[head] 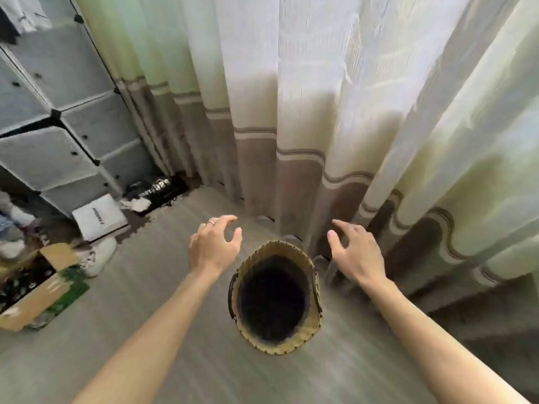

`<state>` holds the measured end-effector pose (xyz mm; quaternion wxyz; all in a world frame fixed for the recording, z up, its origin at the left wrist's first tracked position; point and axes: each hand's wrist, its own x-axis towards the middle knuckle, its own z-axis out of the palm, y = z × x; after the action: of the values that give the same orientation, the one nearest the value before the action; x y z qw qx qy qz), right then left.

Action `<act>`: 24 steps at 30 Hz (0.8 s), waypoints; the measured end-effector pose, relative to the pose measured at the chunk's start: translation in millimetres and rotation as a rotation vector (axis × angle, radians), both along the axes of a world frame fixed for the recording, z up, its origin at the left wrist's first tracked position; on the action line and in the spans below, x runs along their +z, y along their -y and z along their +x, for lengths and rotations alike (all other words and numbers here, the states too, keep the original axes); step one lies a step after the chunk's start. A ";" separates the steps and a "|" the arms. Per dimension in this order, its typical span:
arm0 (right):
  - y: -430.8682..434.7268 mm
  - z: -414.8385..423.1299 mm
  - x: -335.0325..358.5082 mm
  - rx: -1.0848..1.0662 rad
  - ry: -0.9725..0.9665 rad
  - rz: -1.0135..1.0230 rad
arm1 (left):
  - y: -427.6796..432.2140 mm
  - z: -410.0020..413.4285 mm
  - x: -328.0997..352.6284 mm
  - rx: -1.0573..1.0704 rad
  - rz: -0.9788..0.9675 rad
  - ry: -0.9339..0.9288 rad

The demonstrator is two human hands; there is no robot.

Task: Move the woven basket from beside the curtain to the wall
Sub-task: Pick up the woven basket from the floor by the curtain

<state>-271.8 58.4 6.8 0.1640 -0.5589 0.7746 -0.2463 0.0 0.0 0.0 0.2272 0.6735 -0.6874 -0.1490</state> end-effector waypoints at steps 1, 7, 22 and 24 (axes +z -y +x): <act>-1.3 0.6 -24.5 0.000 0.011 0.035 | -1.8 1.8 -21.5 0.018 0.061 -0.014; -15.3 5.5 -180.5 -0.035 0.056 0.307 | -7.7 18.4 -164.4 0.125 0.364 -0.103; 16.4 10.1 -418.4 -0.251 0.321 0.530 | 0.6 14.6 -403.4 0.302 0.668 -0.118; 19.4 9.3 -426.9 -0.260 0.339 0.546 | 2.7 15.8 -413.1 0.312 0.634 -0.103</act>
<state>-262.5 39.0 -420.1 0.4011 -0.3420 0.8385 -0.1379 15.8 -2.7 -413.1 0.0613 0.7991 -0.4835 -0.3519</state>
